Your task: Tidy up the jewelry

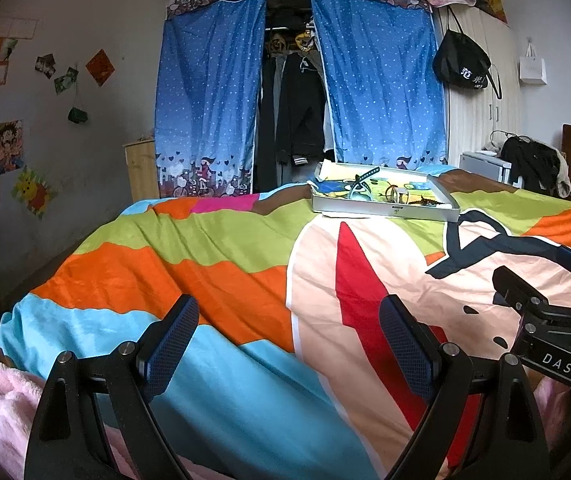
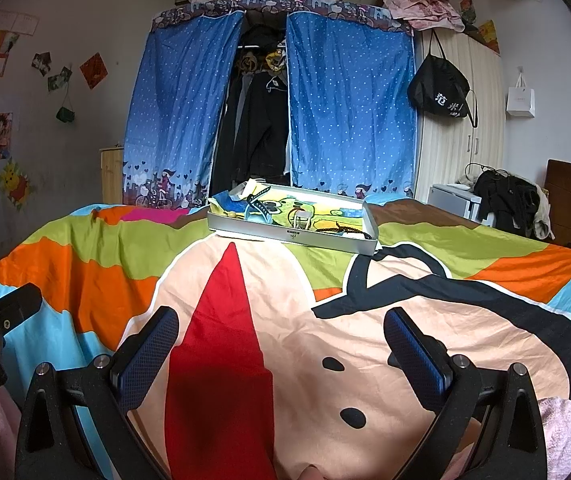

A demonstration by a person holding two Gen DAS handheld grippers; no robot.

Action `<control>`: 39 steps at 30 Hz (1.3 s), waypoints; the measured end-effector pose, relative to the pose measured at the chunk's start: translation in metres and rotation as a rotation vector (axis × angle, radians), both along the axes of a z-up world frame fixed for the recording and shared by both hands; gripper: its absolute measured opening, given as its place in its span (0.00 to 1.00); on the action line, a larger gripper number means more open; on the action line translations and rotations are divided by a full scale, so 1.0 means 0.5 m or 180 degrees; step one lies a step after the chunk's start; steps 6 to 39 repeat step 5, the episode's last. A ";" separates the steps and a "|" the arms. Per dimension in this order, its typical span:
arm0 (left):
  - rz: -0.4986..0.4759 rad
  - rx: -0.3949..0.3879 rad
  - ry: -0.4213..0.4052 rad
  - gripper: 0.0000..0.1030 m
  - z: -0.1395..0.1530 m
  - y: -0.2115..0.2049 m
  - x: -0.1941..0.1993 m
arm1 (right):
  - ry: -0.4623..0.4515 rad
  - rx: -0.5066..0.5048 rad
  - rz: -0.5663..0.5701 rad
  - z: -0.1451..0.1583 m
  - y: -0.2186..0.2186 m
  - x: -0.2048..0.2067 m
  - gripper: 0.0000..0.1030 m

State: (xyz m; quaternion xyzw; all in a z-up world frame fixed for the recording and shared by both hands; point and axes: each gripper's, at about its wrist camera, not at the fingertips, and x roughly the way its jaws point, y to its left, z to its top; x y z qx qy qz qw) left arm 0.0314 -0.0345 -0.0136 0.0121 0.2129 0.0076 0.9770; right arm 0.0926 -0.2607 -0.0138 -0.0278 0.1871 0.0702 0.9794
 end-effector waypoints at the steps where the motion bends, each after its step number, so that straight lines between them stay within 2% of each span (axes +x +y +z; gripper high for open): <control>1: 0.0000 -0.0004 0.0005 0.86 0.000 0.002 0.001 | 0.0001 0.0001 0.0002 0.000 0.002 0.001 1.00; 39: 0.0003 -0.0017 0.0051 0.86 -0.003 0.001 0.005 | 0.0004 -0.0003 0.0005 -0.001 0.000 0.000 1.00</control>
